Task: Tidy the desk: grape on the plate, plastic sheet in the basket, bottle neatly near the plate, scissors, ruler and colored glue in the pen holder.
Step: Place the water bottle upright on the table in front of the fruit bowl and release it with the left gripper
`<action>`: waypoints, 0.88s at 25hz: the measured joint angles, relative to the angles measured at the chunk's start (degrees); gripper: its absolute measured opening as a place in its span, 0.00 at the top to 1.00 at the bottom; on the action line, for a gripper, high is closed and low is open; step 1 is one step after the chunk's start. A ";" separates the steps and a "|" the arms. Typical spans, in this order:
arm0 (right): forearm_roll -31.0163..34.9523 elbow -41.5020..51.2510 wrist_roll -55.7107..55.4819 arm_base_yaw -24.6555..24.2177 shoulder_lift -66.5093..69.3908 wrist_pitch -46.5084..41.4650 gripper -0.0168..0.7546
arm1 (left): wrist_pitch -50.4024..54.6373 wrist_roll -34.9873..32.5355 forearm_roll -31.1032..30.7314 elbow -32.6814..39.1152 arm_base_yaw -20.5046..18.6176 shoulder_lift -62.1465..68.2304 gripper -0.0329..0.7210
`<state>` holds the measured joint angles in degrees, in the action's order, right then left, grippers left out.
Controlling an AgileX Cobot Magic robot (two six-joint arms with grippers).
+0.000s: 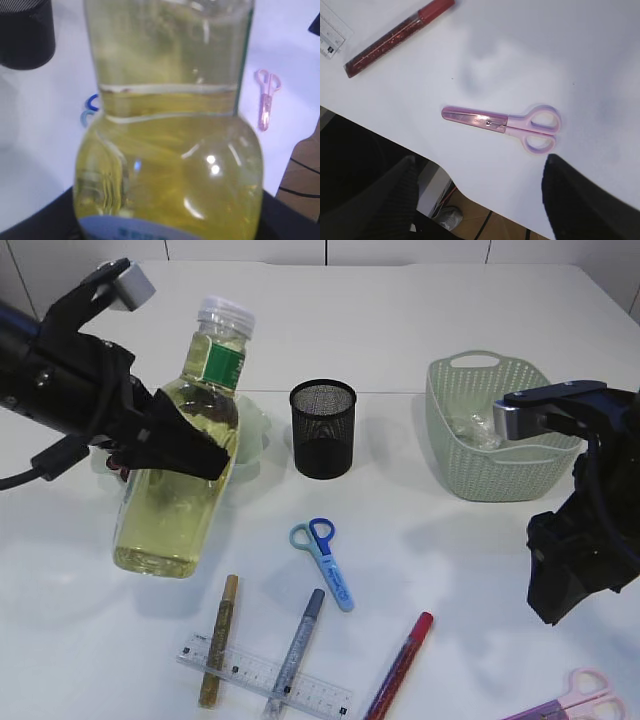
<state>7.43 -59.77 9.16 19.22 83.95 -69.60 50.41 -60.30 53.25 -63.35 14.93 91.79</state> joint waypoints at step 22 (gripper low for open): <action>-1.38 0.00 -0.27 0.00 0.00 0.00 0.21 | -2.13 43.17 -29.53 0.00 0.00 0.00 0.37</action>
<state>6.05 -59.77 8.89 19.22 83.95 -69.60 48.28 -17.13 23.71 -63.35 14.93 91.79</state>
